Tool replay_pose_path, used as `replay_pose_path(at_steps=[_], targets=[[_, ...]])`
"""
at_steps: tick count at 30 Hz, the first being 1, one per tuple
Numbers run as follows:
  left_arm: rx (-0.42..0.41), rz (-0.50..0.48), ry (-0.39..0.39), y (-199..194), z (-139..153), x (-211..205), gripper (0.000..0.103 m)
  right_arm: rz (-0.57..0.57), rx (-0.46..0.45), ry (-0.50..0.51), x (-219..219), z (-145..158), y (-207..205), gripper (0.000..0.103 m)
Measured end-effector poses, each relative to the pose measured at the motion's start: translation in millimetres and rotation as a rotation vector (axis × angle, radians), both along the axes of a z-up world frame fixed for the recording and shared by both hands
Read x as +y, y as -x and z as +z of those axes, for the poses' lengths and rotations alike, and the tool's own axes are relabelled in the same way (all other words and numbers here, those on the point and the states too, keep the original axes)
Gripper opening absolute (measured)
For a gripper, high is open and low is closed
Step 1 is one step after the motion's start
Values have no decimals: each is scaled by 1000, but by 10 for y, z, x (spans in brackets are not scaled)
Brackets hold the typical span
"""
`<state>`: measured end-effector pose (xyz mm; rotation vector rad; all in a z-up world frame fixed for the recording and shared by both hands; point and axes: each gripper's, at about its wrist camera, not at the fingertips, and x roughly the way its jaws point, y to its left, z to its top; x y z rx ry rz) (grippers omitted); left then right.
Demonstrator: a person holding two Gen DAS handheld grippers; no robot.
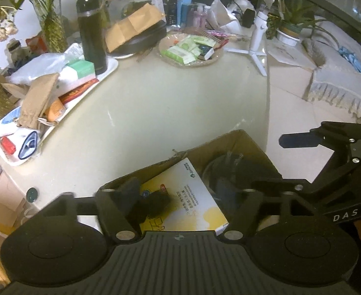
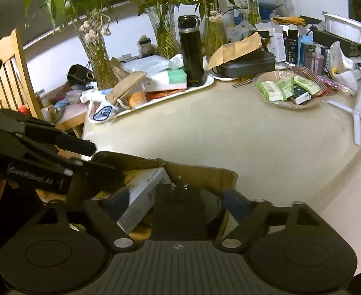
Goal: Organize rigid objects
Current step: 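Carry the adapter into the cardboard box and release it with the right gripper while the left carries the cap, then drop the small black cap into the cardboard box with the left gripper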
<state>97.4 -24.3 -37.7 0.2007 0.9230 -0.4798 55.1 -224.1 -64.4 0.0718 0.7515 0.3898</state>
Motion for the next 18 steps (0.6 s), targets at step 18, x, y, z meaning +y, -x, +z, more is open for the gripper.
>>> replay_pose_path(at_steps=[18], targets=[[26,136,-32,397,-94,172,103,-12,91,50,29,-90,252,103]])
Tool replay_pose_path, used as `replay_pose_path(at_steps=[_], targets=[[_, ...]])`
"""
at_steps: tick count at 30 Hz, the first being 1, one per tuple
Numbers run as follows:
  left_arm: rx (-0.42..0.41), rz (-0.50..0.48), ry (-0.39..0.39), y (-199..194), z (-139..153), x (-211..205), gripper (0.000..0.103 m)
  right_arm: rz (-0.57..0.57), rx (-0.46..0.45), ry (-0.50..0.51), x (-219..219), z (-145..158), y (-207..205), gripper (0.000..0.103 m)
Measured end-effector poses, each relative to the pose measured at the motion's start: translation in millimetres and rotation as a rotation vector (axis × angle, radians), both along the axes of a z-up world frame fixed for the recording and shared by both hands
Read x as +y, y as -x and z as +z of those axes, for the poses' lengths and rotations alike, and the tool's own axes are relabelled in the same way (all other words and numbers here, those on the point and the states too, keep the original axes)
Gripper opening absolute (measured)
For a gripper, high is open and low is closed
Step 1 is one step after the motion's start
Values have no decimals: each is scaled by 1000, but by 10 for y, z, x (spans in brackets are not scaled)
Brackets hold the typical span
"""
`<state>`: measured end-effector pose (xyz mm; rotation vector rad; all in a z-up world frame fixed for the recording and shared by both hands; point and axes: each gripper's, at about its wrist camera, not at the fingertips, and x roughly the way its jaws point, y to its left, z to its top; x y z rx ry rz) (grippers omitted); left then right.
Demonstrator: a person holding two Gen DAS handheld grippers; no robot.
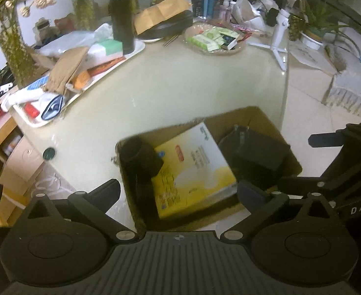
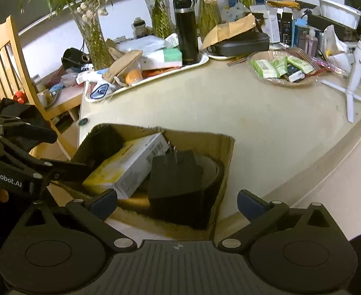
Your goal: Organize rigid objects
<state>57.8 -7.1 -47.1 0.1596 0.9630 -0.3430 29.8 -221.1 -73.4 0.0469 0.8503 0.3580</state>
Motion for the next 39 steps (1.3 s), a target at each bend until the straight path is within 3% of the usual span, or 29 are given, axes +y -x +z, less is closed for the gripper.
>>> replay_pose_path(at_steps=[12,20,39], targets=[[-1,71,-8,198,-90,94,103,30,39,44,106,-61,117,103],[34,118,-69,205,-265,131,103,22,84,84,155,-151,127,103],[21,98,-59,238,-253,134,103,18,95,127,209,-202,116,103]])
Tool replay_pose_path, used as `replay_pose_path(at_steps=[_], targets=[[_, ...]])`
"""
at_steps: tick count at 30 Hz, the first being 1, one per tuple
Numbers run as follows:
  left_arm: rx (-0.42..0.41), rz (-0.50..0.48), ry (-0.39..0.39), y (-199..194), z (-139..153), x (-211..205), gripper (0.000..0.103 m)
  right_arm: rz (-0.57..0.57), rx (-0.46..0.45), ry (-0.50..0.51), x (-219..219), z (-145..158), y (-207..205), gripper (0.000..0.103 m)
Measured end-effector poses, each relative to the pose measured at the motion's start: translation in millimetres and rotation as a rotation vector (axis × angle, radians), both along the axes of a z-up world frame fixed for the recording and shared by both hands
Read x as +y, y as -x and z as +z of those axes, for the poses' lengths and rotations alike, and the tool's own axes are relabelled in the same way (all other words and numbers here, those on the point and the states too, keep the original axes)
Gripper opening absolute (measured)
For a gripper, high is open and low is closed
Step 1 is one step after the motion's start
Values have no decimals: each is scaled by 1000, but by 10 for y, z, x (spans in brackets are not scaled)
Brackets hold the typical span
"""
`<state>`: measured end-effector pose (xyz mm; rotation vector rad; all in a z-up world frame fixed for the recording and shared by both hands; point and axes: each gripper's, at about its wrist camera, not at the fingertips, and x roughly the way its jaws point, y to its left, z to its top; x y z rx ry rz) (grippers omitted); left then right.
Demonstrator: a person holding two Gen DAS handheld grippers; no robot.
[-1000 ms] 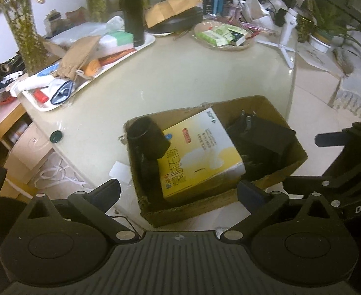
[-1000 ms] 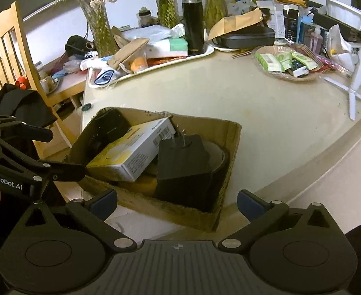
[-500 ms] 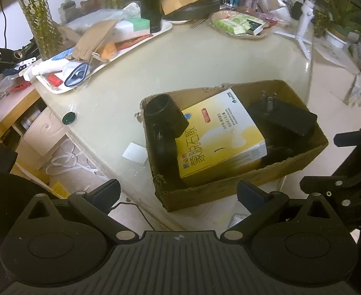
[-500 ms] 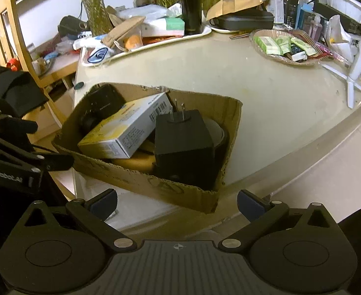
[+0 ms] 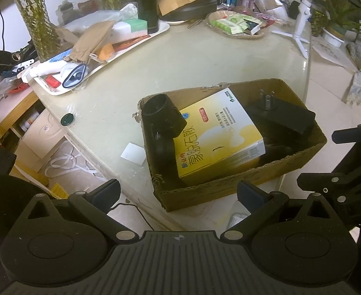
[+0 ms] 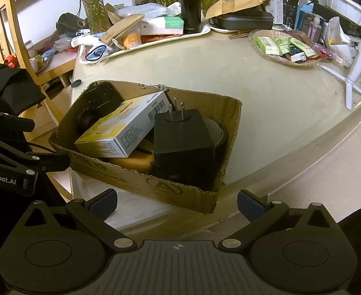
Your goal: Organize rigid objects
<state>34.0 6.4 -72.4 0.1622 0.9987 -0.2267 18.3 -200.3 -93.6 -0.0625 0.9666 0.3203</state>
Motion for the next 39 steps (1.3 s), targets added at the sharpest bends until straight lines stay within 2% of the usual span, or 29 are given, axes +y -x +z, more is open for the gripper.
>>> replay_pose_path(at_steps=[36,39], targets=[[-27,-22,-7,30,46,-21,103,-6,2,1,-4,-13,-8,103],[-38,-34,-31,53,52,-60,103,-6,2,2,0,-10,-9,103]])
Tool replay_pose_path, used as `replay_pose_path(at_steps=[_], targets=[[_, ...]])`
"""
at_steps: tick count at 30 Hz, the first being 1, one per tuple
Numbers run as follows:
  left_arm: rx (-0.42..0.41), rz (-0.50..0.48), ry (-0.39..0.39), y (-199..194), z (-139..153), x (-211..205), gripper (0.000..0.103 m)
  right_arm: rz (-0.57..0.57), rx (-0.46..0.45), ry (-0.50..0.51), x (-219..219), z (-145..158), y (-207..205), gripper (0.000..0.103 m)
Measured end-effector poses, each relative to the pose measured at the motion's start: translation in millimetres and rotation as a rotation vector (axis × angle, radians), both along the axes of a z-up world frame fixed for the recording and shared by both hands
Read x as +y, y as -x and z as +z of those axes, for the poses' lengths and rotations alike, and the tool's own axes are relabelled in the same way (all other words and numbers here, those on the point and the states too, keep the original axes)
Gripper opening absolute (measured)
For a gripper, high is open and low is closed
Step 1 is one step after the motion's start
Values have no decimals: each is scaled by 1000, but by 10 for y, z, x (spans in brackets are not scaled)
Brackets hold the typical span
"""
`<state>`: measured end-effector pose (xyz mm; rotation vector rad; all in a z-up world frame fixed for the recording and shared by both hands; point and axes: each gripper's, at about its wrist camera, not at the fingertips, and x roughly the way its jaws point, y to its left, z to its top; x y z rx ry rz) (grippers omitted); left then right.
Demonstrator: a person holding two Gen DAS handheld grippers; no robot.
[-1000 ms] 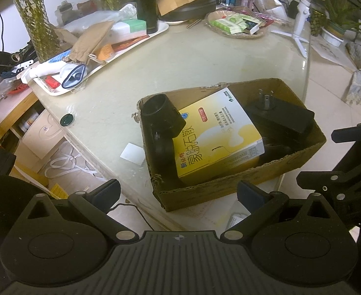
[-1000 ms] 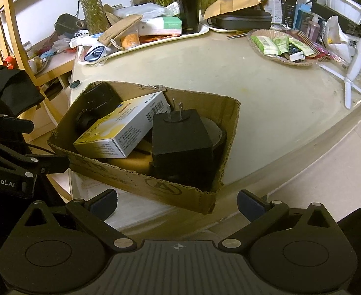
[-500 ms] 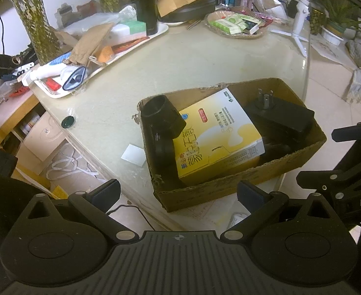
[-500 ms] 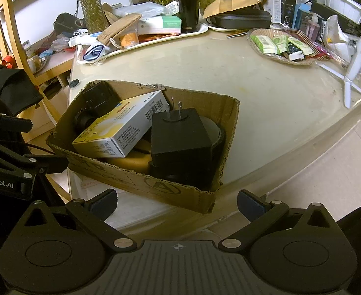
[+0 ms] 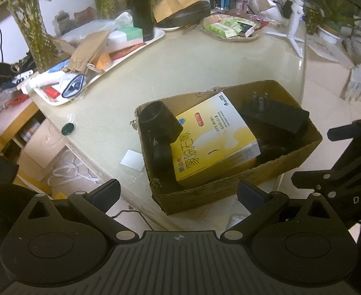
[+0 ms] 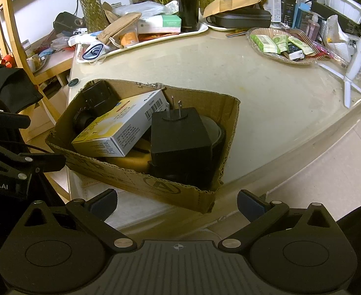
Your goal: Organize rigid objects
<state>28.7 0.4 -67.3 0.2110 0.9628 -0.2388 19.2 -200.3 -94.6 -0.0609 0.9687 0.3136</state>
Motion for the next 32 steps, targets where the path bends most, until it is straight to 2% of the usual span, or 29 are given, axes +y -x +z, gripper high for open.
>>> replay_pose_path(at_steps=[15,32], targets=[[-9,-6,-38,25,-5,-37,103,0,0,1,-6,-16,0,103],[-2,0,-4,28,9,10,103,-1,0,1,-1,-19,1,103]])
